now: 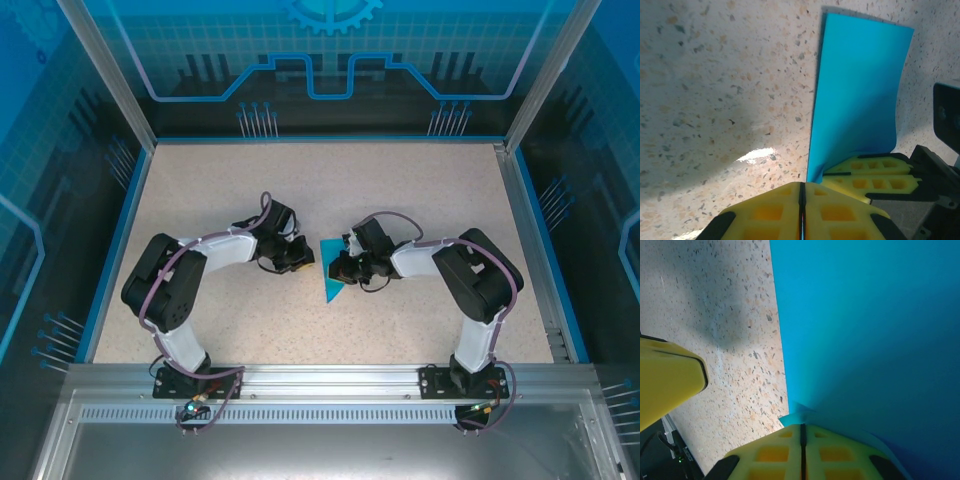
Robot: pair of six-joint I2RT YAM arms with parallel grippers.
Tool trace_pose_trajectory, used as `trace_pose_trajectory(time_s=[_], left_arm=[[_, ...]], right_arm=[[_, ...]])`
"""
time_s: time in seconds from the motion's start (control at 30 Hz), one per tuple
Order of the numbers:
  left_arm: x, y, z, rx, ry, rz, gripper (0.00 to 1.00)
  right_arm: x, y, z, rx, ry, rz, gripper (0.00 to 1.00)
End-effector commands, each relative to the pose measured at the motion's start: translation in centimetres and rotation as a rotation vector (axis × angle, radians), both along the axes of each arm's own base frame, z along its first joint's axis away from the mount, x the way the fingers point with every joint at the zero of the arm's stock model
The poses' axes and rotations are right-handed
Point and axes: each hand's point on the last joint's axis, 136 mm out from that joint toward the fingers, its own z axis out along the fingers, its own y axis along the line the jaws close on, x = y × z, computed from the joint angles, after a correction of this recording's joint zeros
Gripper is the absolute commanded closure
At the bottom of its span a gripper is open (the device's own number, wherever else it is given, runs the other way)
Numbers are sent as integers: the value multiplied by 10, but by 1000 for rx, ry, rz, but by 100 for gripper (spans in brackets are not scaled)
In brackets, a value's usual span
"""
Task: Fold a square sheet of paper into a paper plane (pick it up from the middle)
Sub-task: Third fold the triangle at the center of the table.
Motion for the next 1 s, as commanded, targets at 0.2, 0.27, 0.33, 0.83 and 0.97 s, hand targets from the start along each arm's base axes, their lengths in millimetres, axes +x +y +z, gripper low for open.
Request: trace_pose_trajectory(time_s=[0.2, 0.27, 0.33, 0.83, 0.97], left_arm=[[-17, -28, 12, -80, -2, -86, 93], [-19, -32, 10, -78, 3, -95, 95], [-20, -35, 8, -80, 11, -104, 97], [-14, -44, -6, -67, 31, -107, 100], [-11, -45, -6, -72, 28, -106, 100]], right_arm=[[-8, -19, -20, -82, 45, -24, 100], [-9, -19, -22, -84, 49, -25, 100], [-8, -20, -22, -87, 52, -28, 100], [-8, -20, -23, -91, 57, -33, 100], [-9, -21, -24, -94, 60, -34, 100]])
